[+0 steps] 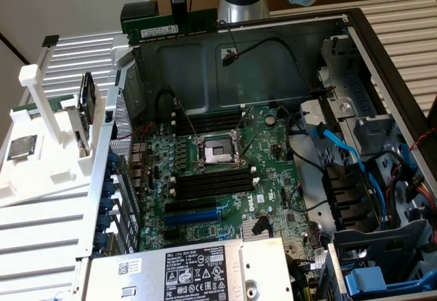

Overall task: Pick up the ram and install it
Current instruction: 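Pick up the ram and move it above insertion slot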

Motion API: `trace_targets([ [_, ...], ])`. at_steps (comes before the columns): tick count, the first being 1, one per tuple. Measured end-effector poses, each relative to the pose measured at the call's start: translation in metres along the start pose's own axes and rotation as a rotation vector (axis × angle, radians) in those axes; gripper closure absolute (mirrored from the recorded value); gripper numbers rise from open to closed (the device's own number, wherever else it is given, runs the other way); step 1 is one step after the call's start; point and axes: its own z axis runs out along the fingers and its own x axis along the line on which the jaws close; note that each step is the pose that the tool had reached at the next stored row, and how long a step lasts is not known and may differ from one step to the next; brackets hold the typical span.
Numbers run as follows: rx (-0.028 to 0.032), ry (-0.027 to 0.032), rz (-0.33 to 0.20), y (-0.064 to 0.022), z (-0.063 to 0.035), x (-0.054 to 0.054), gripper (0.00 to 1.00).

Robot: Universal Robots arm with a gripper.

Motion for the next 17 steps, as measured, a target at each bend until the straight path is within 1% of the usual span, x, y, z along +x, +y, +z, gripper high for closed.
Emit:
trace_targets([
  [6, -0.0004, -0.0012, 0.042, -0.0029, 0.0010, 0.000, 0.87],
  [9, -0.0003, -0.0013, 0.046, -0.0091, 0.0011, -0.001, 0.87],
  [10, -0.0004, -0.0012, 0.047, -0.0138, 0.0010, -0.001, 0.87],
  [11, -0.0004, -0.0013, 0.047, -0.0149, 0.0011, -0.001, 0.87],
  [15, -0.0003, -0.0016, 0.052, -0.0159, 0.0022, -0.001, 0.87],
  [17, 0.0007, -0.0015, 0.055, -0.0160, 0.0026, -0.001, 0.87],
])
